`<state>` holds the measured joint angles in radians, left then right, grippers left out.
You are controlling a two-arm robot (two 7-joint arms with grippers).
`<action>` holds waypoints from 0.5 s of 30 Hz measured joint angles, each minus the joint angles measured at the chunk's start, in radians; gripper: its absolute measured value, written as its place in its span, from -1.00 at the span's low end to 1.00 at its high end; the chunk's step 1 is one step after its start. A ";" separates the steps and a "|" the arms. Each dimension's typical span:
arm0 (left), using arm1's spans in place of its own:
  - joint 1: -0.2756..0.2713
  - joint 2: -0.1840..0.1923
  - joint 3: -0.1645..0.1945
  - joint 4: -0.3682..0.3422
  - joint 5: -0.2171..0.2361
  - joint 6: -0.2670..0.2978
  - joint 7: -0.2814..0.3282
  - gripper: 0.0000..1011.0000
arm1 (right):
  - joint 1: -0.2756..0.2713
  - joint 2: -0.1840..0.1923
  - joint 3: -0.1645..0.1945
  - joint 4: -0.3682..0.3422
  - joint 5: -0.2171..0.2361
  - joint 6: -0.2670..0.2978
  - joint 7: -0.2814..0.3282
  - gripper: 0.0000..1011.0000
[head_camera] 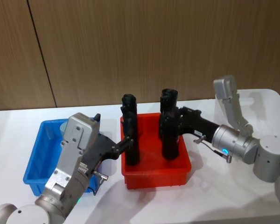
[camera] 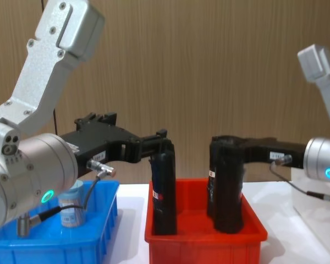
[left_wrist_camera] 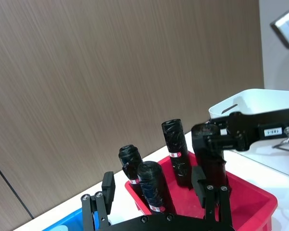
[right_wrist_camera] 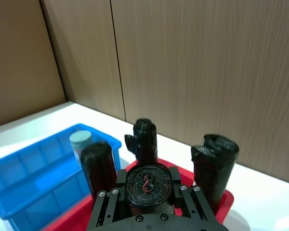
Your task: Pick the cotton swabs from the blue box and place them into the white box.
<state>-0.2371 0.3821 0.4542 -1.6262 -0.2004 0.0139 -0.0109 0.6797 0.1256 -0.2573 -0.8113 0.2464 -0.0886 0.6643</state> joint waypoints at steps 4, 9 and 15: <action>0.000 0.000 0.000 0.000 0.000 0.000 0.000 0.99 | -0.023 0.011 0.007 -0.067 0.010 0.020 -0.010 0.01; 0.000 0.000 0.000 0.000 0.000 0.000 0.000 0.99 | -0.056 0.033 0.023 -0.180 0.024 0.050 -0.034 0.01; 0.000 0.000 0.000 0.000 0.000 0.000 0.000 0.99 | -0.083 0.058 0.045 -0.289 0.032 0.081 -0.076 0.01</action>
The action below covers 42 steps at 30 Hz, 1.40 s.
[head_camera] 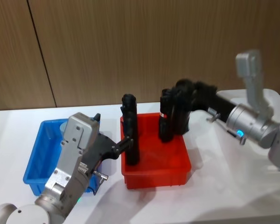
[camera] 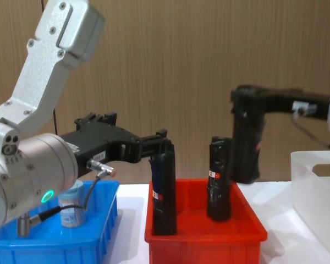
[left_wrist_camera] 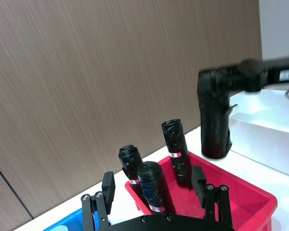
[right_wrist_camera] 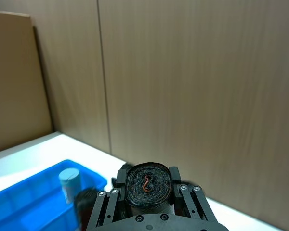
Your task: Pick the cotton swabs from the blue box and place them into the white box.
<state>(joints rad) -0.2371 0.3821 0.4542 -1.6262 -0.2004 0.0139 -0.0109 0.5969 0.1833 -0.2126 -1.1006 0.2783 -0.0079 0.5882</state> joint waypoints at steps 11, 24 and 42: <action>0.000 0.000 0.000 0.000 0.000 0.000 0.000 0.99 | -0.039 0.052 0.049 -0.183 -0.018 0.050 -0.116 0.01; 0.000 0.000 0.000 0.000 0.000 0.000 0.000 0.99 | -0.049 0.088 0.085 -0.245 -0.086 0.088 -0.255 0.01; 0.000 0.000 0.000 0.000 0.000 0.000 0.000 0.99 | 0.020 0.102 0.109 -0.051 -0.158 0.102 -0.345 0.01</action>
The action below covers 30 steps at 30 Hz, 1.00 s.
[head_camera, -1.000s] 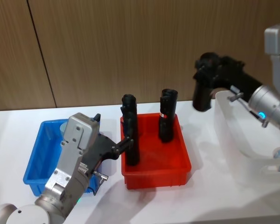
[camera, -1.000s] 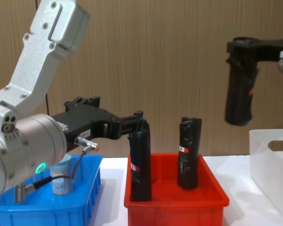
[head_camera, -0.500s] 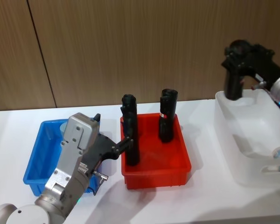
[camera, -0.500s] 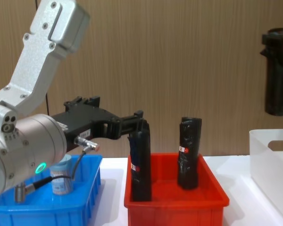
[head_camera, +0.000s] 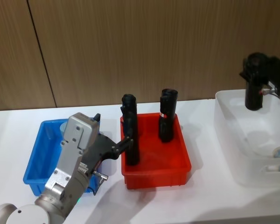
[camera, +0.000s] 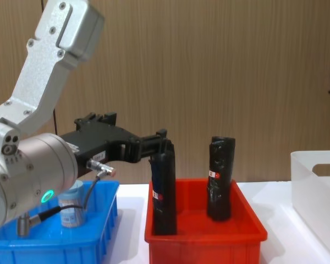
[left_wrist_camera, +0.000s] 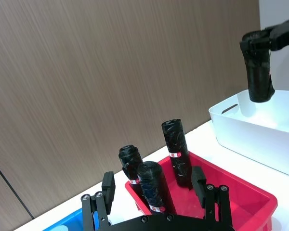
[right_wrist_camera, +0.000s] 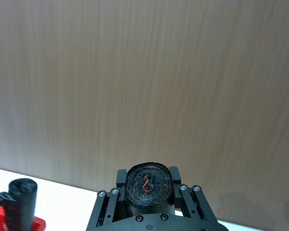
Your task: Pick the cotton swabs from the blue box and place them into the white box.
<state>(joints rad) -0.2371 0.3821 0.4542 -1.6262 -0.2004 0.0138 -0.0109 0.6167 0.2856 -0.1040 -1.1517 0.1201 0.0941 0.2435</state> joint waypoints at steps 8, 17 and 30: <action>0.000 0.000 0.000 0.000 0.000 0.000 0.000 0.99 | 0.045 -0.003 0.004 0.122 -0.006 -0.014 0.003 0.01; 0.000 0.000 0.000 0.000 0.000 0.000 0.000 0.99 | 0.089 -0.006 0.008 0.238 0.001 -0.036 0.019 0.01; 0.000 0.000 0.000 0.000 0.000 0.000 0.000 0.99 | 0.126 -0.011 0.014 0.335 0.031 -0.057 0.038 0.44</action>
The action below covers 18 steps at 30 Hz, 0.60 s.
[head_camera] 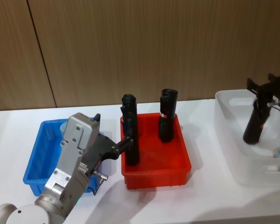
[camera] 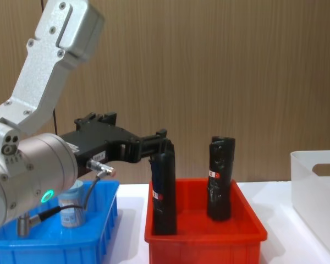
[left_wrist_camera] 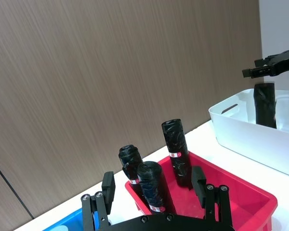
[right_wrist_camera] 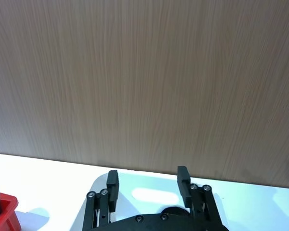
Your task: Pick the cotton swabs from the blue box and place them into the white box.
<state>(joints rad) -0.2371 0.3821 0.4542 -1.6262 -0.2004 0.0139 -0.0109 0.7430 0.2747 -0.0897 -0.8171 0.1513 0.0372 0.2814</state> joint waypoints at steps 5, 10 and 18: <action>0.000 0.000 0.000 0.000 0.000 0.000 0.000 0.99 | 0.009 -0.001 0.001 0.022 0.009 -0.007 0.004 0.71; 0.000 0.000 0.000 0.000 0.000 0.000 0.000 0.99 | 0.015 -0.002 0.003 0.039 0.017 -0.017 0.008 0.97; 0.000 0.000 0.000 0.000 0.000 0.000 0.000 0.99 | 0.018 -0.002 0.007 0.047 0.024 -0.030 0.013 0.98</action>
<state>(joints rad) -0.2372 0.3821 0.4542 -1.6262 -0.2004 0.0138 -0.0109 0.7607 0.2730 -0.0827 -0.7699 0.1758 0.0072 0.2945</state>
